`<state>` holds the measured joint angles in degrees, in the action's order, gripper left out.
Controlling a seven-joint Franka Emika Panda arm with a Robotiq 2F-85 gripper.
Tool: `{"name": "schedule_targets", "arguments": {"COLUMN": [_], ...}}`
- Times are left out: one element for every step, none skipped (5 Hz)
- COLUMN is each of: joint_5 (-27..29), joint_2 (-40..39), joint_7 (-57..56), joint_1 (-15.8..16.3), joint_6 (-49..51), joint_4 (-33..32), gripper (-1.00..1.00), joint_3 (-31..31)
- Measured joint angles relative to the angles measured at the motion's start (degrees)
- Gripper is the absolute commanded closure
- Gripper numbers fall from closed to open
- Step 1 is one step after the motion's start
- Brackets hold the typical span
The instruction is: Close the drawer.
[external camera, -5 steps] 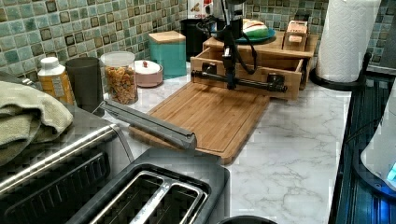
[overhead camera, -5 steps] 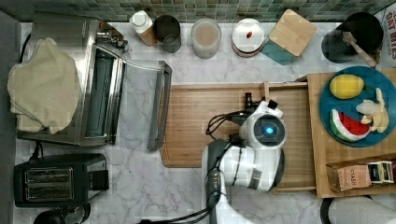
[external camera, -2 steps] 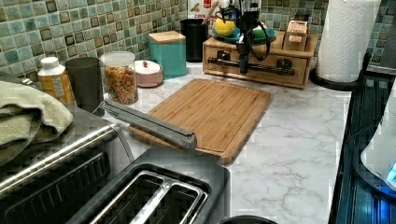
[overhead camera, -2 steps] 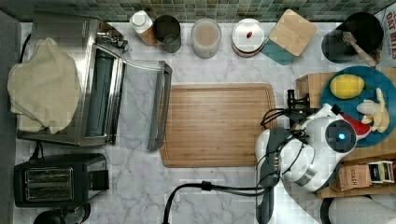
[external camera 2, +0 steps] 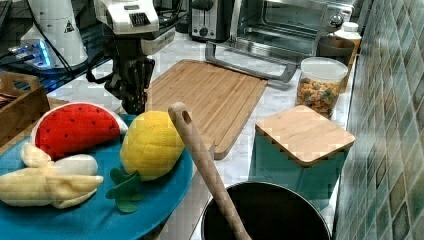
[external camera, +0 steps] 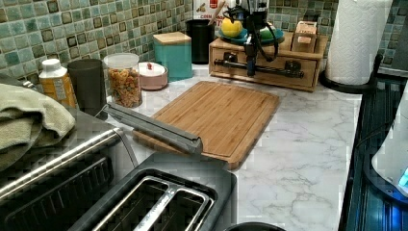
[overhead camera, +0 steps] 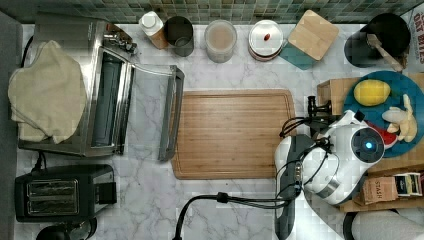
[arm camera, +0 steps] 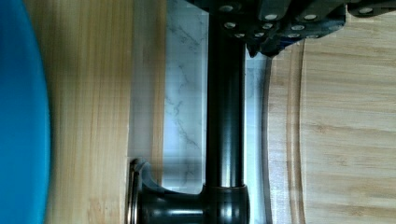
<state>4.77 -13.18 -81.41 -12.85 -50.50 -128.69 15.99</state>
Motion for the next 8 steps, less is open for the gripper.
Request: {"name": "schedule_targets", "arguments": {"joint_5": [-0.03, 0.01, 0.05, 0.04, 0.05, -0.05, -0.06, 0.05], "joint_2": [-0.26, -0.32, -0.38, -0.57, -0.98, -1.05, -1.03, -1.07], "joint_7": [0.0, -0.06, -0.06, -0.06, -0.06, -0.06, -0.11, -0.11], "joint_1": [0.03, 2.08, 2.25, 2.26, 2.2, 2.17, 2.21, 2.22], "joint_6": [0.62, 0.9, 0.87, 1.06, 2.1, 2.21, 2.21, 2.18], "joint_4": [0.45, 0.56, 0.56, 0.78, 1.57, 1.68, 1.68, 1.68], "gripper": [1.0, 1.0, 1.0, 1.0, 1.0, 1.0, 1.0, 1.0], "joint_3": [0.0, 1.87, 2.08, 2.07, 2.07, 1.99, 1.99, 2.08]}}
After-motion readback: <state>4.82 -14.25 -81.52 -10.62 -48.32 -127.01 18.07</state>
